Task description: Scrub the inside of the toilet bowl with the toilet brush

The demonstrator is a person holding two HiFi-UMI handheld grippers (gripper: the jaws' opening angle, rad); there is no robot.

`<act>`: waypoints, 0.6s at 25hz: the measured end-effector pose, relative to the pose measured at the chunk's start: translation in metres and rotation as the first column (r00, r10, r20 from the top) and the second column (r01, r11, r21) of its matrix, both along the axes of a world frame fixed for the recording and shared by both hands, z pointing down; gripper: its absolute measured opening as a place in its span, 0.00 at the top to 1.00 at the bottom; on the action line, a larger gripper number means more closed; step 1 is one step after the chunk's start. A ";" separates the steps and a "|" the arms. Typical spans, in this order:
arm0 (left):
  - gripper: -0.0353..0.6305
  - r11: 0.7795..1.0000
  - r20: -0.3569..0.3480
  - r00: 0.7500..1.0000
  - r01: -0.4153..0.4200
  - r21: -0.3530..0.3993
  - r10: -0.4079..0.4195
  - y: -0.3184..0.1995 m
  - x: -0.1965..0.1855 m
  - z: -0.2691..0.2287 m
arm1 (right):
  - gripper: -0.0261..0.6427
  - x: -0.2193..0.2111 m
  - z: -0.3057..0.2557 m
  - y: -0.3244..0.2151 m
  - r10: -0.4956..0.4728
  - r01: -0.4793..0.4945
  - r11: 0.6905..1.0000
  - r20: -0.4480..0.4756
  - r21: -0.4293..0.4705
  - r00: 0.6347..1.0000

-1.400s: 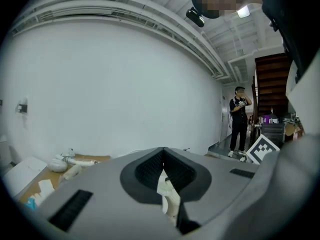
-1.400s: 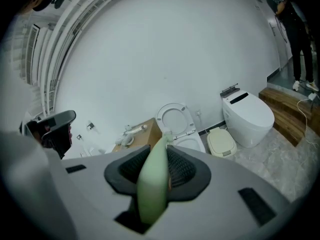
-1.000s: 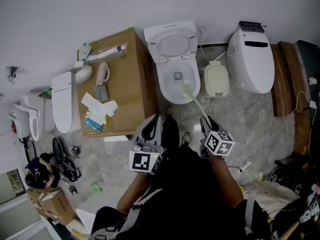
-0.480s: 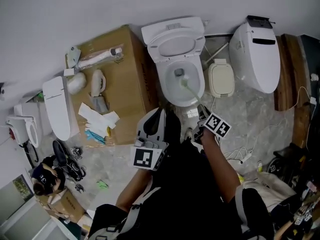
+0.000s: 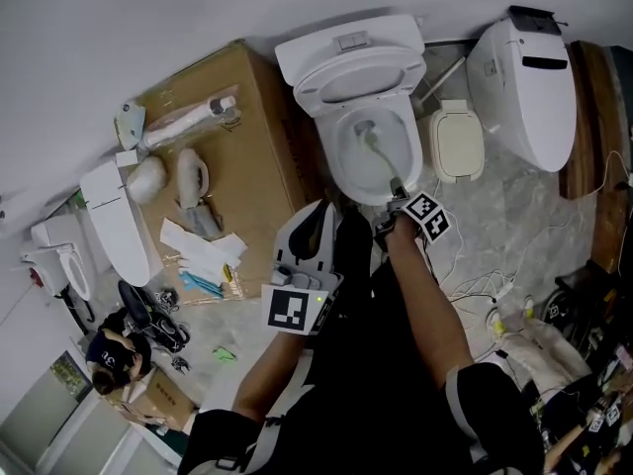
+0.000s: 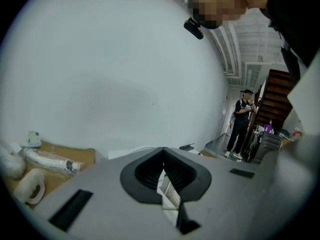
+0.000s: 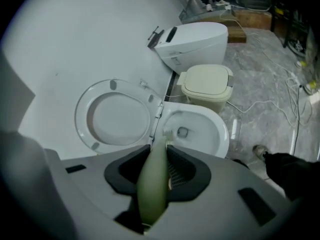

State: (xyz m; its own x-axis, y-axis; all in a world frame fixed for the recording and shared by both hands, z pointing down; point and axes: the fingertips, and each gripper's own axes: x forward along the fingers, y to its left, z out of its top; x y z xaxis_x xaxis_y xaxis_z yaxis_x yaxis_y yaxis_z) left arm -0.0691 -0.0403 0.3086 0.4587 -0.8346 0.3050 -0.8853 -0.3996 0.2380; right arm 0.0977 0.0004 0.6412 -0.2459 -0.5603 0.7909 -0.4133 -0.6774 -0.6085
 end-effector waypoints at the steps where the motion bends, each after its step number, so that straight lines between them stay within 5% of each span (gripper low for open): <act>1: 0.94 1.000 0.003 1.000 -0.009 -0.006 0.009 -0.004 0.000 0.005 | 0.79 -0.004 0.010 -0.006 0.034 -0.034 0.999 0.016 -0.013 0.999; 6: 0.94 0.996 -0.019 0.998 -0.054 0.066 0.056 -0.027 0.001 0.017 | 0.79 -0.017 0.057 -0.028 0.156 -0.152 0.985 0.044 -0.082 0.987; 10: 0.94 0.997 0.010 0.997 -0.070 -0.023 0.070 -0.034 -0.005 0.040 | 0.79 -0.026 0.086 -0.039 0.250 -0.240 0.964 0.075 -0.118 0.965; 15: 0.94 0.997 0.007 0.998 -0.058 -0.042 0.058 -0.044 -0.017 0.061 | 0.79 -0.039 0.106 -0.053 0.279 -0.267 0.956 0.099 -0.122 0.955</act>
